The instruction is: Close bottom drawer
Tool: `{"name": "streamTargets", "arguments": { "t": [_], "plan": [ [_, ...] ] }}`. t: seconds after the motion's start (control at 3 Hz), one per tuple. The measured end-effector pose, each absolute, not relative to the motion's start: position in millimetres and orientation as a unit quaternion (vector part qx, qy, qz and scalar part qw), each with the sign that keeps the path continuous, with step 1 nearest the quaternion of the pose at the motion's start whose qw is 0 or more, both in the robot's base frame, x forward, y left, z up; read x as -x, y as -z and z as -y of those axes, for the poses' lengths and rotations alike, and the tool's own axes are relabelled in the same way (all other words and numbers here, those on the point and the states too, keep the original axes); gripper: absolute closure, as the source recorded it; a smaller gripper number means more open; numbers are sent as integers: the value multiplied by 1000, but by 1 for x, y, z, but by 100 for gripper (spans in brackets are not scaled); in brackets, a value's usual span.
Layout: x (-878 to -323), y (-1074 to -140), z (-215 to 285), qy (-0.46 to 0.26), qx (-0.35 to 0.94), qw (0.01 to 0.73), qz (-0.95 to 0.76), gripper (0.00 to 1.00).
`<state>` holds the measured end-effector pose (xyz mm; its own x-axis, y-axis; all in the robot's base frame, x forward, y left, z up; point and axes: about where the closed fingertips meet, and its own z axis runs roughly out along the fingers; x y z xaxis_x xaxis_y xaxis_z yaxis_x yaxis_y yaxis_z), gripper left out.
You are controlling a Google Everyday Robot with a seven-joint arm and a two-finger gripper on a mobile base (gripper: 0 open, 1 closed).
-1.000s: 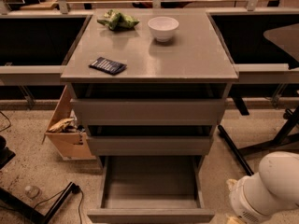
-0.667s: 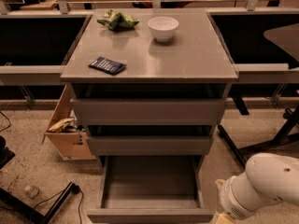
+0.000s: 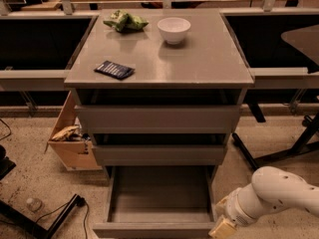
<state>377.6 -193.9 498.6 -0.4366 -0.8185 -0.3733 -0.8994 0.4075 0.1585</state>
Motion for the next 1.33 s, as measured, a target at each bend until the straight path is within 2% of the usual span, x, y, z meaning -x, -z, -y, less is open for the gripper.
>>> {"name": "streamTargets", "arguments": {
  "t": [0.33, 0.67, 1.0, 1.33],
  "plan": [
    [-399, -467, 191, -178, 511, 125, -832, 66],
    [-398, -463, 189, -182, 509, 123, -832, 89],
    [-397, -460, 188, -182, 509, 121, -832, 100],
    [-392, -442, 181, -185, 507, 109, -835, 100]
  ]
}}
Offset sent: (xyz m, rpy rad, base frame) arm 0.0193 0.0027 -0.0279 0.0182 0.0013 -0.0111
